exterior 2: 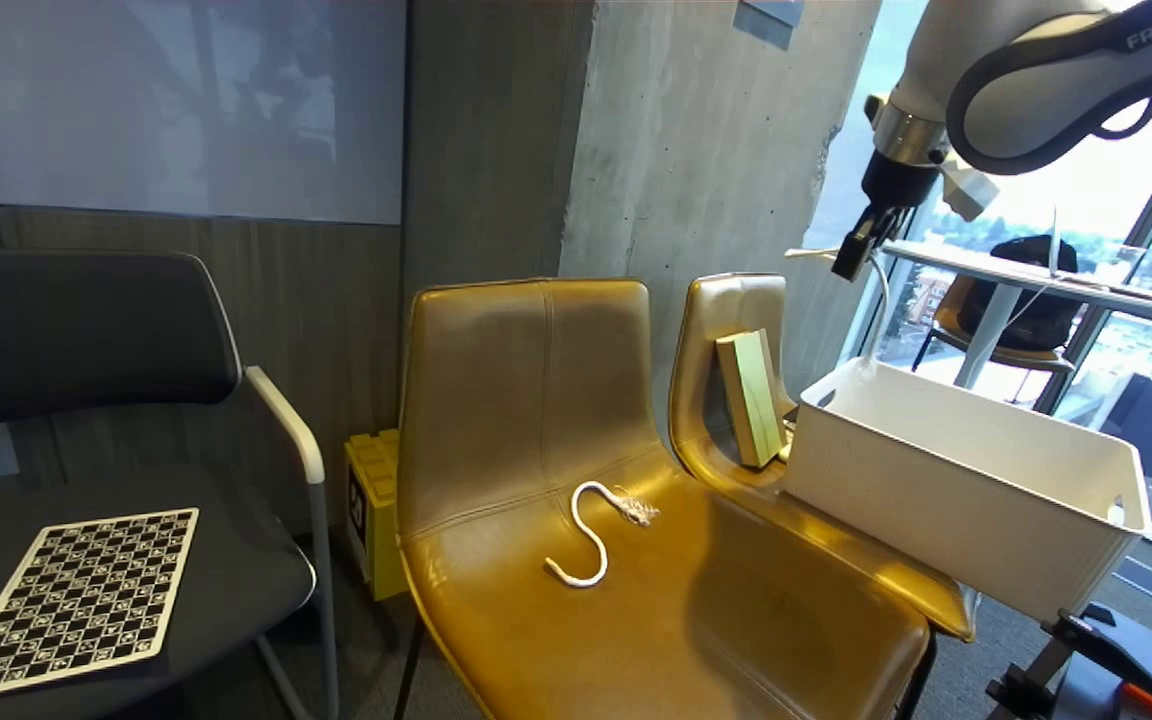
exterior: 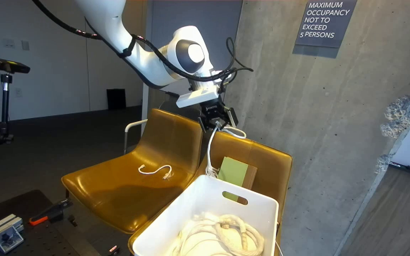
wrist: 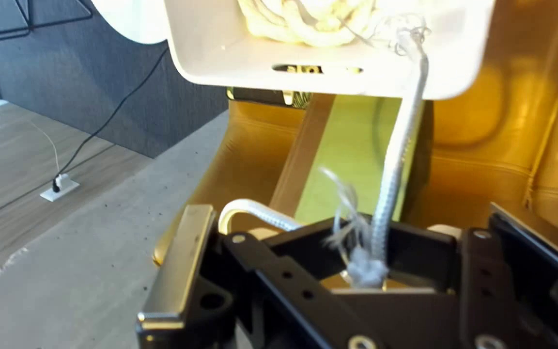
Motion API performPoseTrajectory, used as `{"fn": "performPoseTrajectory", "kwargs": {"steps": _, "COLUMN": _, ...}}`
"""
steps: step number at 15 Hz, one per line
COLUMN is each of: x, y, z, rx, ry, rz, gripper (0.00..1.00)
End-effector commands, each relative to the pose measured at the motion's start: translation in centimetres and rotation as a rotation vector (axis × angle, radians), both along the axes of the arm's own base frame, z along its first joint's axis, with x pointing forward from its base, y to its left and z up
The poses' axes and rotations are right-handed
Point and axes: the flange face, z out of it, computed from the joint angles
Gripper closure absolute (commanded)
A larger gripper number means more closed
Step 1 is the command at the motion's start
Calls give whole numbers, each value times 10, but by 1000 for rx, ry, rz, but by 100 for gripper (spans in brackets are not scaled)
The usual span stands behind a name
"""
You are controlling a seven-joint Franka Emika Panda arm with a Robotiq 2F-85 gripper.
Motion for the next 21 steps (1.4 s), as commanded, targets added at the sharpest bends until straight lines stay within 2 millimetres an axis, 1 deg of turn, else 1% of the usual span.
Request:
{"fn": "performPoseTrajectory", "kwargs": {"steps": 1, "x": -20, "y": -60, "z": -17, "rx": -17, "ry": 64, "rz": -60, "gripper": 100}}
{"fn": "performPoseTrajectory", "kwargs": {"steps": 4, "x": -42, "y": -107, "z": -44, "rx": -14, "ry": 117, "rz": -114, "gripper": 100}}
{"fn": "performPoseTrajectory", "kwargs": {"steps": 6, "x": -53, "y": -126, "z": -59, "rx": -10, "ry": 148, "rz": -139, "gripper": 100}}
{"fn": "performPoseTrajectory", "kwargs": {"steps": 7, "x": -58, "y": -132, "z": -66, "rx": -6, "ry": 162, "rz": -147, "gripper": 100}}
{"fn": "performPoseTrajectory", "kwargs": {"steps": 9, "x": -66, "y": -136, "z": -77, "rx": -3, "ry": 185, "rz": -154, "gripper": 100}}
{"fn": "performPoseTrajectory", "kwargs": {"steps": 11, "x": -71, "y": -134, "z": -85, "rx": 2, "ry": 200, "rz": -155, "gripper": 99}}
{"fn": "performPoseTrajectory", "kwargs": {"steps": 12, "x": -72, "y": -132, "z": -86, "rx": 8, "ry": 196, "rz": -157, "gripper": 74}}
{"fn": "performPoseTrajectory", "kwargs": {"steps": 13, "x": -73, "y": -130, "z": -85, "rx": 12, "ry": 198, "rz": -155, "gripper": 74}}
{"fn": "performPoseTrajectory", "kwargs": {"steps": 14, "x": -72, "y": -129, "z": -83, "rx": 14, "ry": 197, "rz": -155, "gripper": 68}}
{"fn": "performPoseTrajectory", "kwargs": {"steps": 16, "x": -70, "y": -127, "z": -81, "rx": 16, "ry": 191, "rz": -153, "gripper": 54}}
{"fn": "performPoseTrajectory", "kwargs": {"steps": 18, "x": -70, "y": -121, "z": -78, "rx": 19, "ry": 184, "rz": -144, "gripper": 39}}
{"fn": "performPoseTrajectory", "kwargs": {"steps": 20, "x": -71, "y": -108, "z": -74, "rx": 27, "ry": 174, "rz": -126, "gripper": 26}}
{"fn": "performPoseTrajectory", "kwargs": {"steps": 21, "x": -72, "y": -96, "z": -71, "rx": 40, "ry": 165, "rz": -109, "gripper": 18}}
